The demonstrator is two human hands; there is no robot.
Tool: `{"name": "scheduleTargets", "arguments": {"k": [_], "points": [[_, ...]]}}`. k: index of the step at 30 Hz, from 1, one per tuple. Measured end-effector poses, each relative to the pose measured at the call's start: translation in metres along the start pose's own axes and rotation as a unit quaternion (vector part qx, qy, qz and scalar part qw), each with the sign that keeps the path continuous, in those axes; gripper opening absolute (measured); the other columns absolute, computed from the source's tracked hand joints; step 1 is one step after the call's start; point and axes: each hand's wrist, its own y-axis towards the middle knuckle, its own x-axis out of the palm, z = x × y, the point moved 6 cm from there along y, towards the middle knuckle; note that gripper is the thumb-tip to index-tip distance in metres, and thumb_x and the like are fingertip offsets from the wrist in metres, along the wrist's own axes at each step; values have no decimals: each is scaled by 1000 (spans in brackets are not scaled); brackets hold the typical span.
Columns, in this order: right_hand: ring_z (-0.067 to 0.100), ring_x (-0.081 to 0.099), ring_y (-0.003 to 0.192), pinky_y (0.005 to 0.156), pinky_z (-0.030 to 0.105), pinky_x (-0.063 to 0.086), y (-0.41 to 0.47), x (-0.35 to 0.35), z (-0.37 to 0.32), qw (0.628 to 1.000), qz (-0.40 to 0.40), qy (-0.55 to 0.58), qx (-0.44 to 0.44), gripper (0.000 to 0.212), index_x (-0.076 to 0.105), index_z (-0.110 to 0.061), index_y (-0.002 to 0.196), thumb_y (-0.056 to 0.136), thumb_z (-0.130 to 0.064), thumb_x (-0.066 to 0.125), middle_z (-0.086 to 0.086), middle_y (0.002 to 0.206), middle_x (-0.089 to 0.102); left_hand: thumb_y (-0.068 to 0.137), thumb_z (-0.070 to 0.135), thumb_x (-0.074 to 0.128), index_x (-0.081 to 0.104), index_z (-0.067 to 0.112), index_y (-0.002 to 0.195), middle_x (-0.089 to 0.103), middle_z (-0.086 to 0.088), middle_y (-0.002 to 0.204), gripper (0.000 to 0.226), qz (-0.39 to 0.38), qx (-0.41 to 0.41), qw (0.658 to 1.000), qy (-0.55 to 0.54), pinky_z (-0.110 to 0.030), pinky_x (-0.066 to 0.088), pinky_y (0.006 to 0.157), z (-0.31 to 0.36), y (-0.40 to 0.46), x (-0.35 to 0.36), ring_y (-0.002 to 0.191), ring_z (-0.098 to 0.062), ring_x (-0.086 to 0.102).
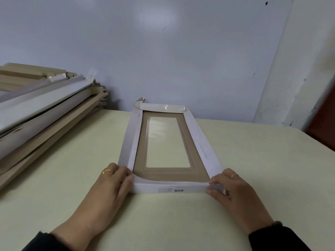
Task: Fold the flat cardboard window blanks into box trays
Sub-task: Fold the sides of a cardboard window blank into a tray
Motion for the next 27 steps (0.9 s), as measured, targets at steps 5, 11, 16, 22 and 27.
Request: {"name": "scheduleTargets", "arguments": {"k": [5,11,16,22,27], "points": [[21,55,59,60,27,35,2,-10,-14,985,51,-142,-78,31,60,-16,52,55,-29,88,0,73,57,70,83,26,52,28,84,38,14,103,63,-48,-13,994,99,-19,36,70,0,1,7,86,-9,46],[16,52,47,63,26,31,0,-2,-38,962,70,-182,-193,37,51,-16,48,79,-36,46,-5,49,50,87,58,26,59,19,59,57,2,78,59,33,129,954,267,-32,31,85,28,5,4,82,-20,53],[14,49,46,58,25,32,-1,17,-64,970,8,-126,-210,36,54,-19,50,80,-38,45,-6,48,51,84,43,38,54,25,58,49,13,60,35,-7,216,942,256,-22,33,57,54,2,38,55,-8,52],[7,51,99,89,13,33,8,15,-36,984,-126,45,-122,66,67,-22,111,81,-65,27,-19,116,60,84,42,39,52,25,56,44,14,56,35,15,207,950,233,-14,36,43,53,1,34,51,-7,48],[8,48,96,86,17,32,5,20,-28,972,-169,-43,-157,74,64,-23,102,70,-80,30,-13,103,61,82,43,38,51,25,53,43,14,54,37,35,209,942,259,-17,27,42,56,0,31,49,-6,46]]}}
